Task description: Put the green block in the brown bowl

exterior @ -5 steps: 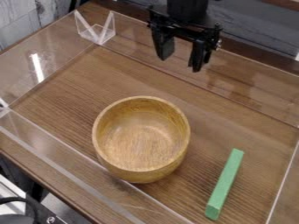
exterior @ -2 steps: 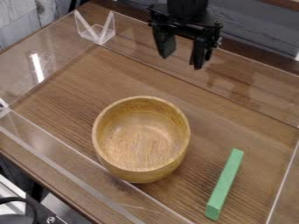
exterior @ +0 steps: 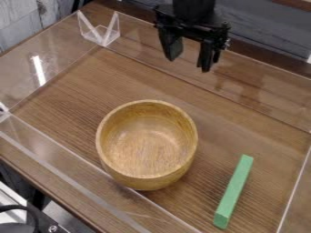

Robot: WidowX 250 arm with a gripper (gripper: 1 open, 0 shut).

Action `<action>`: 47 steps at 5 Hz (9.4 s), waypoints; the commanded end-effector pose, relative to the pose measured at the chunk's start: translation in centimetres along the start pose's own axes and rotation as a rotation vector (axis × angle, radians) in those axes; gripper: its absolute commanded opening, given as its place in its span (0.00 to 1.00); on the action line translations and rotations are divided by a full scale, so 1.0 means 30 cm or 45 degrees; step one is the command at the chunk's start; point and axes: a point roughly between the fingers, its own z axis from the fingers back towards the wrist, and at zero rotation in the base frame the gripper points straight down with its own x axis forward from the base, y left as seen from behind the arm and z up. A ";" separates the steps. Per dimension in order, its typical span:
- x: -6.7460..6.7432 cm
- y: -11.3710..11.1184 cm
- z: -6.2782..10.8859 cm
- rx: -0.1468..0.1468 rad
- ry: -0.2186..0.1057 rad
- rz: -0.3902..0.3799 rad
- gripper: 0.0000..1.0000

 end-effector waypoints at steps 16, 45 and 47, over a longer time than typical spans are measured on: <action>-0.234 -0.404 -0.179 -0.034 -0.040 -0.061 1.00; -0.108 -0.182 0.073 -0.171 0.030 0.068 0.00; -0.180 -0.121 0.062 -0.171 0.006 0.069 0.00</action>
